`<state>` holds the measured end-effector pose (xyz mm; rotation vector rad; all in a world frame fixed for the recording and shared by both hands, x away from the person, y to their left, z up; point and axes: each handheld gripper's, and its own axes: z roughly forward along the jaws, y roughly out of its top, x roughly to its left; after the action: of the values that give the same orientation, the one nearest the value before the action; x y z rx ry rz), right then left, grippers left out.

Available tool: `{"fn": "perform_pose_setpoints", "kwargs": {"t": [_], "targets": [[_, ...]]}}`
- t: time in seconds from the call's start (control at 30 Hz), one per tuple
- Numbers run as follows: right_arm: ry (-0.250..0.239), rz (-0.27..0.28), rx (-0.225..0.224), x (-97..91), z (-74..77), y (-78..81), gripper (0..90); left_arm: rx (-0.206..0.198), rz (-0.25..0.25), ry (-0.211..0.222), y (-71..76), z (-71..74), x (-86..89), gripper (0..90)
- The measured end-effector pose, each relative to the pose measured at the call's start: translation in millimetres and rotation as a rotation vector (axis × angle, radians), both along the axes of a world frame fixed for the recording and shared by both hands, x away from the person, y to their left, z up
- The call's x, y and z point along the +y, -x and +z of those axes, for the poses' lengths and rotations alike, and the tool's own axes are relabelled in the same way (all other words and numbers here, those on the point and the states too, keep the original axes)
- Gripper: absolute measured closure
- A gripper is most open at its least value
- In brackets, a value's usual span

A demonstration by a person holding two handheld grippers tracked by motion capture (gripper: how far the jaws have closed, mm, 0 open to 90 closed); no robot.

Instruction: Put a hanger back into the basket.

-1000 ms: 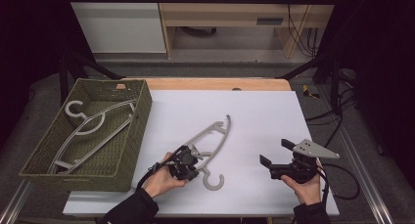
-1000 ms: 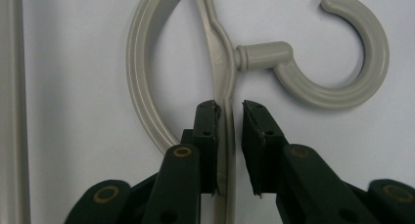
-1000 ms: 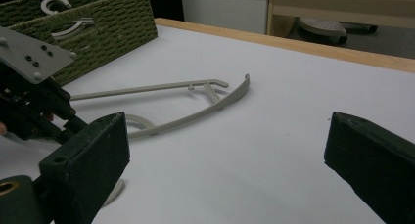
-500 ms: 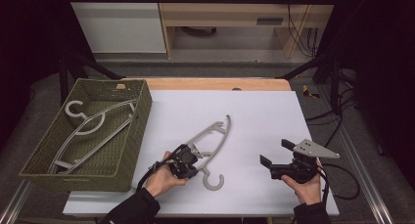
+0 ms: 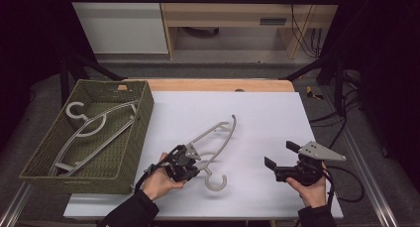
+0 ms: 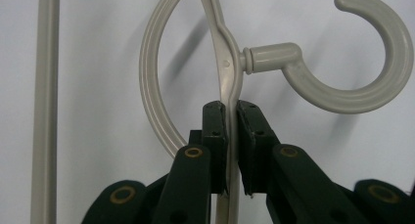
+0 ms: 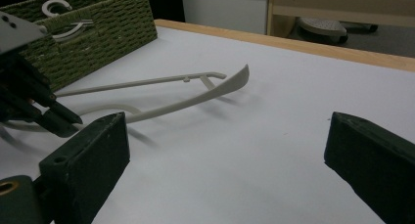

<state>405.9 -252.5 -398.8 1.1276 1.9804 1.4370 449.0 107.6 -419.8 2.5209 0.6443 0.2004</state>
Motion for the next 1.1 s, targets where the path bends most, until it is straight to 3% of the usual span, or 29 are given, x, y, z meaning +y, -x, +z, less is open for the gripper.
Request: {"fn": "perform_pose_setpoints", "kwargs": {"t": [0.17,0.37,0.63,0.8,1.1], "targets": [[-0.002,0.0,0.0,-0.2,0.2,0.2,3.3,-0.034,-0.008,0.066,7.3,20.7,8.3,82.6],[-0.005,-0.004,0.0,0.7,-0.2,-0.2,3.4,-0.037,-0.015,0.071,11.5,28.3,12.0,82.8],[-0.007,-0.001,-0.002,-0.5,0.4,0.3,3.4,-0.08,-0.012,0.108,16.0,39.1,14.7,82.9],[-0.003,0.004,-0.003,-0.1,0.4,0.3,3.3,-0.137,-0.009,0.163,23.7,51.0,17.4,83.0],[-0.005,0.001,-0.006,-0.8,1.2,0.6,3.4,-0.188,0.015,0.258,31.8,75.3,29.2,83.0]]}}
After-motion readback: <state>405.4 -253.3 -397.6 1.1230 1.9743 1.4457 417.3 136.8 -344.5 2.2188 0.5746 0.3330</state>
